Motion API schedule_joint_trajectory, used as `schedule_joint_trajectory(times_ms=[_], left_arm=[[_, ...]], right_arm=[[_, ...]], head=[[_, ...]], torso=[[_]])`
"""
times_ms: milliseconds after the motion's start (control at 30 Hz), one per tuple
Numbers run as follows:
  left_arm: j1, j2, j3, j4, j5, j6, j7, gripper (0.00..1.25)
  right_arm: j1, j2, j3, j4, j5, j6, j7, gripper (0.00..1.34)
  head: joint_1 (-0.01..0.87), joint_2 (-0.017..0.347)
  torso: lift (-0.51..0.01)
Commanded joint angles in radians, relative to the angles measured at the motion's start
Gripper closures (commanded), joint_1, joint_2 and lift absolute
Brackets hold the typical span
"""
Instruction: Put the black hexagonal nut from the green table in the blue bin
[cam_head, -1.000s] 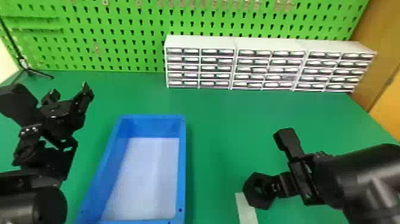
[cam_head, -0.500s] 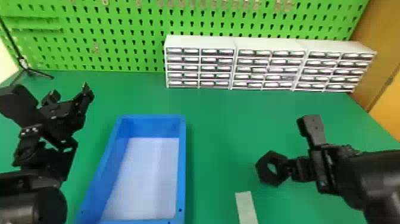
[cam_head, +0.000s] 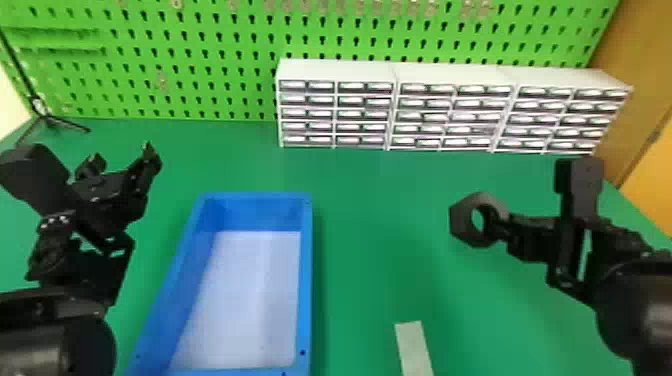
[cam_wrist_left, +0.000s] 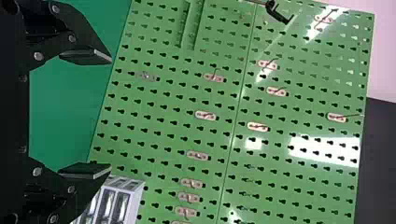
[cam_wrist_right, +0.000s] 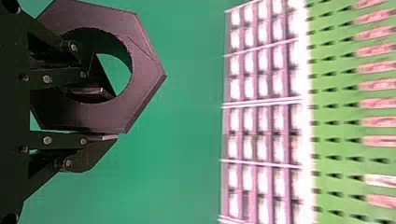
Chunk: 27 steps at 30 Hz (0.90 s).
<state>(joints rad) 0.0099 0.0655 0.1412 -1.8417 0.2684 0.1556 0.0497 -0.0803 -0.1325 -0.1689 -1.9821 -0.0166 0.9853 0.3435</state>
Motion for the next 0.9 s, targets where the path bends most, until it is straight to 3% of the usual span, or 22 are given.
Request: schedule_joint_trajectory(times_ms=[0,400,633,867], left_arm=[[-0.002,0.000,-0.003,0.002,0.000,-0.001,-0.001,0.43],[-0.004,0.000,-0.008,0.010,0.000,-0.001,-0.001,0.43],[-0.005,0.000,-0.012,0.016,0.000,-0.001,-0.001,0.43],[-0.008,0.000,-0.012,0.019,0.000,-0.001,-0.001,0.43]], right_arm=[[-0.018,0.022,0.012,0.028,-0.013,-0.137,-0.001,0.97],[-0.061,0.036,0.120,0.120,-0.117,-0.318,-0.009,0.97],[-0.095,0.011,0.262,0.166,-0.190,-0.350,-0.038,0.96],[-0.128,-0.033,0.405,0.190,-0.269,-0.355,-0.052,0.96]], head=[[0.692,0.008],[0.692,0.008],[0.692,0.008],[0.692,0.008]], torso=[[-0.097],[-0.097],[-0.097],[-0.097]])
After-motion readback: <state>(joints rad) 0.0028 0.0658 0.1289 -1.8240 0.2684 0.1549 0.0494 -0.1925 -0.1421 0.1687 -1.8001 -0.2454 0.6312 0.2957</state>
